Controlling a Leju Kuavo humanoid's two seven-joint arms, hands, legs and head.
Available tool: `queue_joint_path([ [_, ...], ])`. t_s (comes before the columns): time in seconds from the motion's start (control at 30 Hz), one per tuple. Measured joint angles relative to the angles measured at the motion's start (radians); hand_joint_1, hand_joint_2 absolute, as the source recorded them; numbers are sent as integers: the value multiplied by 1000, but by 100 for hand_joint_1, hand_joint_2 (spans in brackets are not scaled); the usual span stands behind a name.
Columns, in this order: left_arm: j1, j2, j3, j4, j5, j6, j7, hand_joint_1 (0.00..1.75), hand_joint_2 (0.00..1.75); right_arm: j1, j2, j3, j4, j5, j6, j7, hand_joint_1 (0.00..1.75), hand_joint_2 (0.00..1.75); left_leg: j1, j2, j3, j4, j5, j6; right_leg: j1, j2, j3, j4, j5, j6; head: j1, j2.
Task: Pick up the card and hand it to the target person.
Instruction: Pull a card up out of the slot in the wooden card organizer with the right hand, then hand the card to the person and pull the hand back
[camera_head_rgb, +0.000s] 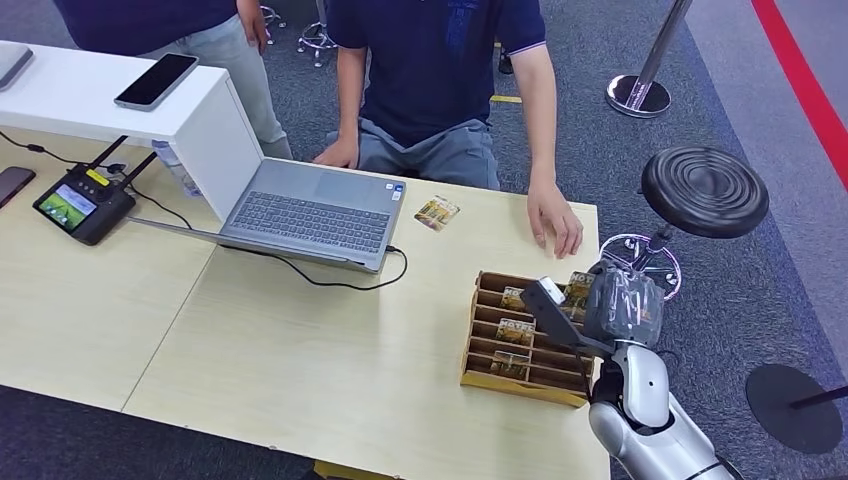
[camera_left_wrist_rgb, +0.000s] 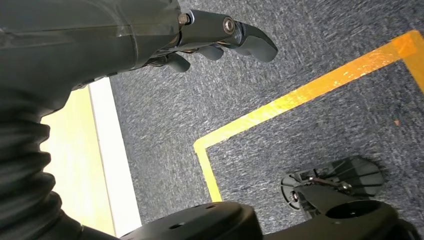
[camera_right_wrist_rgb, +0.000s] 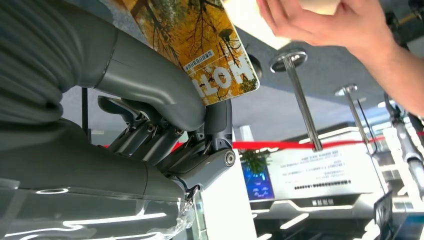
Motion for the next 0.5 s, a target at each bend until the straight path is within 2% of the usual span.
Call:
queue_joint_path([
  [0.23,-6,-2,-11,-2,-14,1,2,0,175,-24,5,-12,-125,48,-14,6,175,175,0,1,1,-1,0,0,0,1,1,-1,1,-1,0,0],
  [0.5,-15,-5,-19,-1,-23,-5,3,0,175,-45,65,55,-5,32,-22,-43,175,175,0,0,0,0,0,0,0,0,0,0,0,0,0,0],
])
